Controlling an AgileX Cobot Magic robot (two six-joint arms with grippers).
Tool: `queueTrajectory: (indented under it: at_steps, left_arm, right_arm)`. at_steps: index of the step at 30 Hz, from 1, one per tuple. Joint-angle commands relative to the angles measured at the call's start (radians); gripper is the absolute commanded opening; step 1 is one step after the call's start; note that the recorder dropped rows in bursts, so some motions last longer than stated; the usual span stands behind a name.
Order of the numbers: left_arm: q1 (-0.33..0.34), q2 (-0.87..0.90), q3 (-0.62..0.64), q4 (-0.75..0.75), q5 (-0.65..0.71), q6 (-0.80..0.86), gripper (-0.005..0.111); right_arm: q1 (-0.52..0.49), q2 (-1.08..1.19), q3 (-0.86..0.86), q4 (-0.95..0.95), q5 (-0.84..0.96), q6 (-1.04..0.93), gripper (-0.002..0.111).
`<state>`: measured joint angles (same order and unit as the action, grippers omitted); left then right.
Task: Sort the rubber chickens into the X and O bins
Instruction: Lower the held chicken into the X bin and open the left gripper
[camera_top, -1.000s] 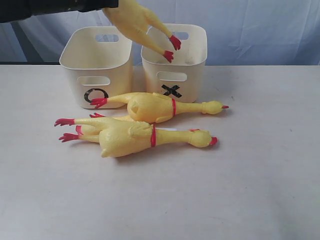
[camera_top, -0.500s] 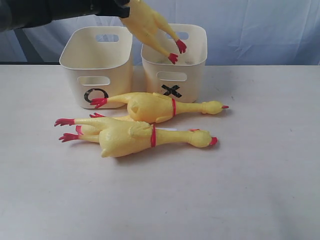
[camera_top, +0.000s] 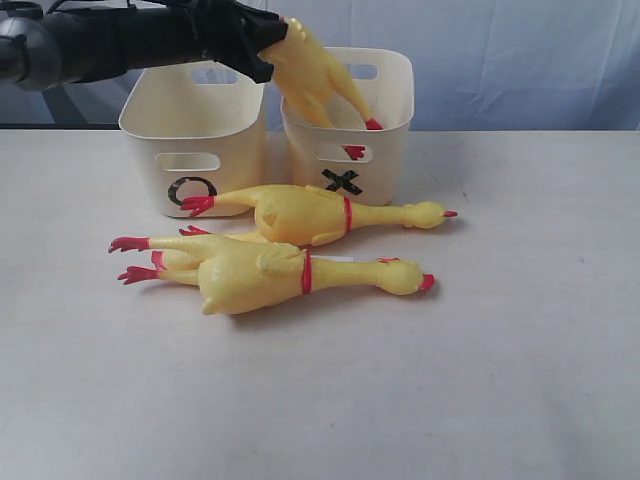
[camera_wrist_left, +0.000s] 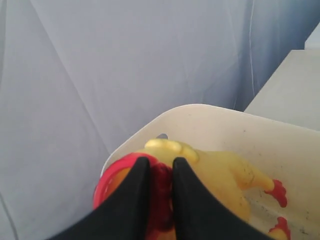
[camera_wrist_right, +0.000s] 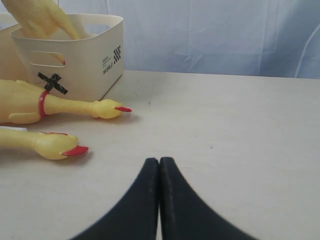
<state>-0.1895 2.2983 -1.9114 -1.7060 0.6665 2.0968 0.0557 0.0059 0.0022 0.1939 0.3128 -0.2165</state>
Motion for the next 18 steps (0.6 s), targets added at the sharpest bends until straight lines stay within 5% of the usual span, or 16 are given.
queueTrajectory:
  at_steps: [1,13,18]
  left_arm:
    - [0.000,0.000,-0.035,-0.002,0.028,0.031,0.000]
    - [-0.002,0.000,-0.057,0.044,0.056,0.031,0.001]
    - [-0.002,0.000,-0.057,0.092,0.059,0.031,0.025]
  right_arm:
    - [0.005,-0.006,-0.002,0.001,-0.007,-0.003,-0.001]
    - [0.005,-0.006,-0.002,0.001,-0.007,-0.003,-0.001]
    - [0.005,-0.006,-0.002,0.001,-0.007,-0.003,-0.001]
